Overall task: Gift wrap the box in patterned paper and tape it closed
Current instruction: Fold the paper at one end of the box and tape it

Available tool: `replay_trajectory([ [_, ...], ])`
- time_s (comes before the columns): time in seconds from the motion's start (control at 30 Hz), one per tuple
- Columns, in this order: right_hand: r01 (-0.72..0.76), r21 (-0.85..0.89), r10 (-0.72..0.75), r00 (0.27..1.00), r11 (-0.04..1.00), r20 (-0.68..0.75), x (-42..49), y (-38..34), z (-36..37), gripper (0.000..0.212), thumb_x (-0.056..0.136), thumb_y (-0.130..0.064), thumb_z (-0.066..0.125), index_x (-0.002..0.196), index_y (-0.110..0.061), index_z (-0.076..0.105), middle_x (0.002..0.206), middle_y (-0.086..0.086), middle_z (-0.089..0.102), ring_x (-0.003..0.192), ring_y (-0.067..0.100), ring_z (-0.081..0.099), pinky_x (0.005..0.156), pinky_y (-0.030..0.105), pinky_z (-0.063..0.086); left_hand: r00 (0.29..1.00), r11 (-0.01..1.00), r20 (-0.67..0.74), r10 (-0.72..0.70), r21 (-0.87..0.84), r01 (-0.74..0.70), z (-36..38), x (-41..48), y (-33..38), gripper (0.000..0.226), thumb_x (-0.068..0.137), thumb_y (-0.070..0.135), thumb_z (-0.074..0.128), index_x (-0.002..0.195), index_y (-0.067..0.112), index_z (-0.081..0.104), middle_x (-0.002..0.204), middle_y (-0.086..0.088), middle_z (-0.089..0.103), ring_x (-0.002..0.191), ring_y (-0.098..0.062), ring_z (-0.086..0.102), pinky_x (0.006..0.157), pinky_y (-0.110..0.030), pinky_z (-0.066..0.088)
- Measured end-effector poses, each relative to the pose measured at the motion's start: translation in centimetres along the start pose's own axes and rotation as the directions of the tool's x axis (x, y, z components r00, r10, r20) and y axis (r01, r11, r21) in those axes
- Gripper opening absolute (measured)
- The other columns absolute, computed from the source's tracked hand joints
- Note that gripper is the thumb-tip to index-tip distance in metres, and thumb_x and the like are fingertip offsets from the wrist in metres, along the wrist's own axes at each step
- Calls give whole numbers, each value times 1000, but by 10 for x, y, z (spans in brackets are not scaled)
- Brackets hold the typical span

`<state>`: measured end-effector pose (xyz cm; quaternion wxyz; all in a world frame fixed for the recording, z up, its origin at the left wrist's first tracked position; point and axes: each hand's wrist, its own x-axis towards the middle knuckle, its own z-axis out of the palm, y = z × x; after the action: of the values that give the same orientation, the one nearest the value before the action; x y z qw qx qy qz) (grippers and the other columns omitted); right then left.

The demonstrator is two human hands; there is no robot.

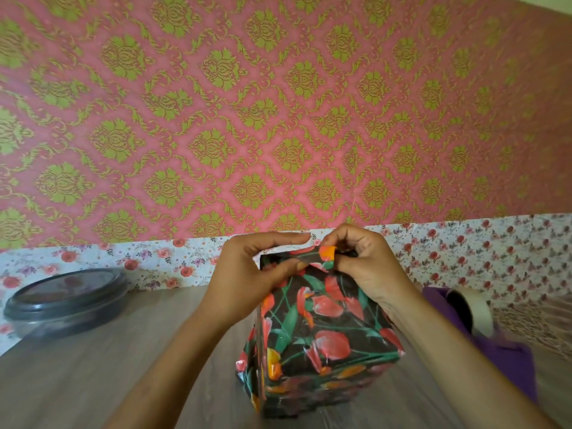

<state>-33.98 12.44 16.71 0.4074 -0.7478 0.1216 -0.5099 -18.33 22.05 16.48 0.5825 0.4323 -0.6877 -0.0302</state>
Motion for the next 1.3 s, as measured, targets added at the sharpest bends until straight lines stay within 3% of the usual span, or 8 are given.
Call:
replay_trajectory([
  [0.2, 21, -28, -21, 1000, 999, -6, 4, 5, 0, 32, 73, 20, 63, 76, -13, 62, 70, -4, 65, 68, 2, 62, 65, 15, 49, 901, 847, 293, 319, 339, -410, -7, 4, 21, 39, 86, 27, 57, 124, 34, 57, 128, 22, 57, 120, 4, 51, 97, -16, 43],
  [0.33, -33, 27, 33, 999, 999, -3, 9, 4, 3, 30, 73, 13, 68, 84, -13, 58, 69, -1, 62, 64, 6, 61, 60, 17, 50, 786, 509, 494, 372, 600, -618, -6, 21, 34, 29, 84, 21, 58, 110, 28, 69, 121, 5, 64, 101, -18, 61, 68, -27, 54],
  [0.47, -49, 0, 49, 999, 999, -3, 10, 5, 3, 22, 72, -1, 74, 87, -8, 60, 78, 11, 64, 74, 20, 64, 69, 24, 54, 803, 298, 553, 222, 745, -596, -5, 36, 37, 40, 62, 15, 86, 98, 18, 68, 111, -8, 64, 82, -27, 65, 44, -30, 51],
  [0.6, -59, -44, 59, 998, 997, -17, 11, 6, 3, 26, 70, -8, 77, 92, -6, 62, 92, 15, 68, 90, 29, 65, 87, 41, 52, 849, 244, 517, 108, 814, -527, -7, 46, 48, 40, 87, 13, 65, 123, 26, 52, 130, -1, 46, 98, -22, 60, 63, -32, 49],
  [0.8, -36, -83, 34, 999, 996, -31, 11, 9, 3, 21, 72, -5, 76, 87, 3, 63, 82, 17, 66, 82, 29, 63, 87, 44, 49, 841, 454, 539, 51, 737, -500, -10, 50, 50, 38, 93, 21, 57, 128, 32, 47, 111, 1, 59, 93, -24, 61, 75, -41, 50],
  [1.03, -36, -49, 36, 999, 998, -20, 11, 7, 2, 20, 69, 7, 74, 77, -6, 62, 62, -5, 64, 66, 8, 61, 70, 23, 49, 790, 393, 517, 329, 686, -613, -7, 31, 38, 38, 75, 13, 60, 108, 27, 46, 69, 2, 69, 47, -25, 58, 36, -34, 46],
  [1.17, -35, 8, 35, 999, 999, -19, 8, 9, 2, 30, 67, 14, 70, 65, -13, 58, 51, -10, 62, 54, 0, 58, 60, 14, 48, 819, 513, 446, 360, 639, -573, -7, 24, 37, 29, 83, 22, 47, 109, 30, 37, 77, 5, 69, 55, -21, 56, 42, -36, 45],
  [1.3, -23, 24, 24, 999, 999, -43, 11, 11, 2, 30, 67, 14, 71, 59, -13, 58, 52, -8, 59, 52, 2, 56, 58, 17, 49, 907, 735, 372, 198, 555, -389, -5, 24, 33, 38, 83, 30, 52, 119, 35, 41, 87, 20, 65, 78, -8, 62, 66, -39, 53],
])
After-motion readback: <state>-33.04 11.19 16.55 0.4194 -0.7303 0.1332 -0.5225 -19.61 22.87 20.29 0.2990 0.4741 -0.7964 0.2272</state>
